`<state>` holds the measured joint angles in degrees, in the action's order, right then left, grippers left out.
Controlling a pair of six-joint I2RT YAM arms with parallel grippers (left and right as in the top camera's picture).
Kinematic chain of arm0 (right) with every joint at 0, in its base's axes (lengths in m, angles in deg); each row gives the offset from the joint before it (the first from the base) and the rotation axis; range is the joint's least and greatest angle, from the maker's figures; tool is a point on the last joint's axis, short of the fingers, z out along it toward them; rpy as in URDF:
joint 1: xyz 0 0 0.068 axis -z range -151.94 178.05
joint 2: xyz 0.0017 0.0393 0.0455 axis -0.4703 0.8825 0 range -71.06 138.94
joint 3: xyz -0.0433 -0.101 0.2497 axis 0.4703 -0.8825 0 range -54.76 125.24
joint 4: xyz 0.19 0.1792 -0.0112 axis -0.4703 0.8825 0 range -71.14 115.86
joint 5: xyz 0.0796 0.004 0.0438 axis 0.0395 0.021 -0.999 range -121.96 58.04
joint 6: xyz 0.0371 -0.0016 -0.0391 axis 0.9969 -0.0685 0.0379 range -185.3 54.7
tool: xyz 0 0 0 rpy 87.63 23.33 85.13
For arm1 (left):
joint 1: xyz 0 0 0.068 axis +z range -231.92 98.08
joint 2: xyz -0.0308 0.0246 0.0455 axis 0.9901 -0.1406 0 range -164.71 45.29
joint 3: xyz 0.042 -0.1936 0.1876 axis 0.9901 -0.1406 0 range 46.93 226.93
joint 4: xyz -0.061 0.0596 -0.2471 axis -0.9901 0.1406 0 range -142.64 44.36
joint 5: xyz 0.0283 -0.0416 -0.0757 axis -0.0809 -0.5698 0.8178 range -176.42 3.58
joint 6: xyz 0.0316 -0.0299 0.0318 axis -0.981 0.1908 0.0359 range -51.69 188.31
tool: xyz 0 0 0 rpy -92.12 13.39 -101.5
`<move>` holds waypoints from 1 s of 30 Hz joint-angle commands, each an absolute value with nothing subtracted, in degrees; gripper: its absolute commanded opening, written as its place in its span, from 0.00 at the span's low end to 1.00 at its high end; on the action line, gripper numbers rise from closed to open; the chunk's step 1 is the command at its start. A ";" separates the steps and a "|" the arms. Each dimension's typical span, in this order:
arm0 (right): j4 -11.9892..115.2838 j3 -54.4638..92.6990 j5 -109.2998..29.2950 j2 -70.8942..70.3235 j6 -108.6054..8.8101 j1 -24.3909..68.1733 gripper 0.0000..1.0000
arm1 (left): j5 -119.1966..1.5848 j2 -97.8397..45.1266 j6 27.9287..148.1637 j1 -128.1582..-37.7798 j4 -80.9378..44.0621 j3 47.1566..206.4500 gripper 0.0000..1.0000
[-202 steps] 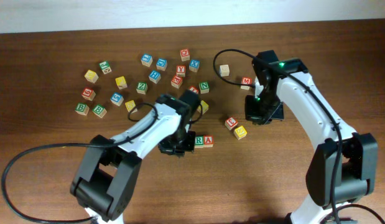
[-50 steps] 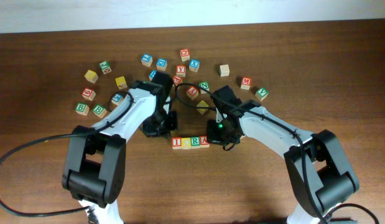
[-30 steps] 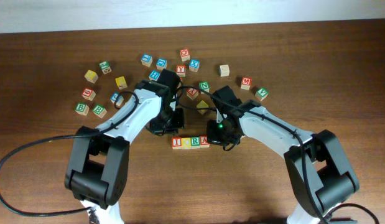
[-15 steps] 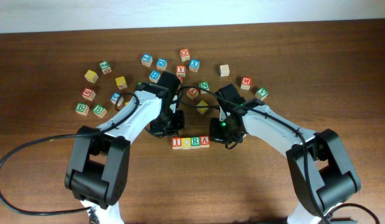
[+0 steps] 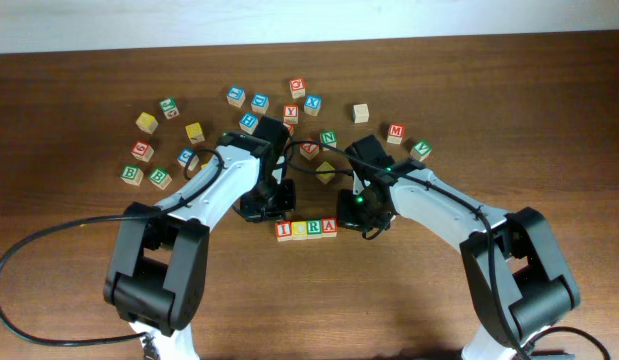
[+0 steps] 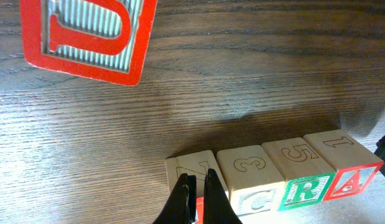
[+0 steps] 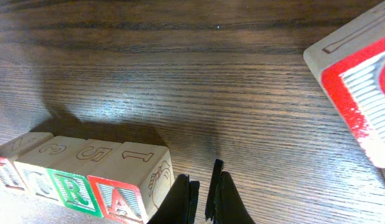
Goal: Spell out ICRA
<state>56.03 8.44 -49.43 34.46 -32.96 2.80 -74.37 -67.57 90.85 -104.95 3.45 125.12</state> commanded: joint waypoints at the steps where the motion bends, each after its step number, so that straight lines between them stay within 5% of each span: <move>1: 55.92 8.13 -49.37 34.43 -33.48 2.95 0.04 | -72.62 -67.52 91.60 -105.19 3.52 124.57 0.00; 12: 56.18 8.13 -49.37 34.43 -33.48 2.95 0.04 | -72.27 -67.52 91.55 -104.14 2.67 125.73 0.00; 20: 56.90 8.13 -49.35 34.43 -33.42 2.95 0.04 | -74.63 -67.52 86.59 -90.52 15.69 128.92 0.00; 30: 57.01 8.13 -49.39 34.43 -33.29 2.95 0.04 | -67.90 -67.52 87.07 -98.43 4.59 117.78 0.00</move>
<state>57.04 8.44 -49.43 34.46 -32.98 2.80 -71.18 -67.68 87.53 -97.45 5.44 118.34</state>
